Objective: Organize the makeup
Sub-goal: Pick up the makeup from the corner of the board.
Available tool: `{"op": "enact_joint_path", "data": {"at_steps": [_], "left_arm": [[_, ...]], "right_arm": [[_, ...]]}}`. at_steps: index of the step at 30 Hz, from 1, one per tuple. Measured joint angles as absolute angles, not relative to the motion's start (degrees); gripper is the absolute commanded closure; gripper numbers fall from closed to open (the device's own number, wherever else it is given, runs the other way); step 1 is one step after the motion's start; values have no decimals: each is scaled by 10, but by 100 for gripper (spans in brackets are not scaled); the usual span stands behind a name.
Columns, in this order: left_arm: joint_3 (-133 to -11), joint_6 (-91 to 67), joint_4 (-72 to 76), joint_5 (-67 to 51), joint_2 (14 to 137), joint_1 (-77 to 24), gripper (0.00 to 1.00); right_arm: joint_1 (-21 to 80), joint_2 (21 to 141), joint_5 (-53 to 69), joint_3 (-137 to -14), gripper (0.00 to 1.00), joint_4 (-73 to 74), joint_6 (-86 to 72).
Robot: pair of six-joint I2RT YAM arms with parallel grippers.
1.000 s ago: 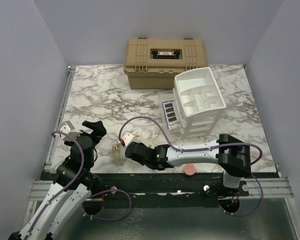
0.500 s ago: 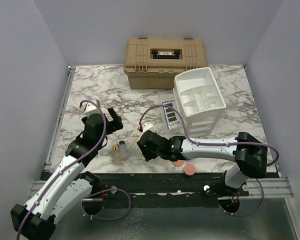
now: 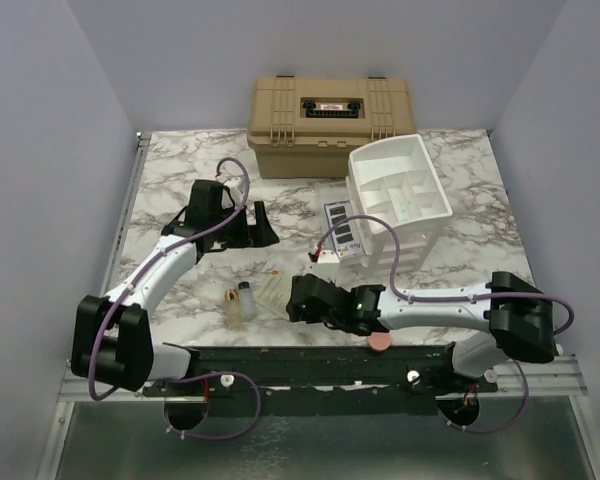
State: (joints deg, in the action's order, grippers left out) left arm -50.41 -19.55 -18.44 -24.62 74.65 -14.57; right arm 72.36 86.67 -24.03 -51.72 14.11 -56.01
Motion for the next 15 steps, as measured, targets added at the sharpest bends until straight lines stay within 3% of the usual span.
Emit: {"op": "enact_joint_path", "data": {"at_steps": [5, 15], "left_arm": [[-509, -153, -195, -310, 807, -146, 4], [-506, -105, -218, -303, 889, -169, 7]], "right_arm": [[762, 895, -289, -504, 41, 107, -673], [784, 944, -330, -486, 43, 104, -917]]}}
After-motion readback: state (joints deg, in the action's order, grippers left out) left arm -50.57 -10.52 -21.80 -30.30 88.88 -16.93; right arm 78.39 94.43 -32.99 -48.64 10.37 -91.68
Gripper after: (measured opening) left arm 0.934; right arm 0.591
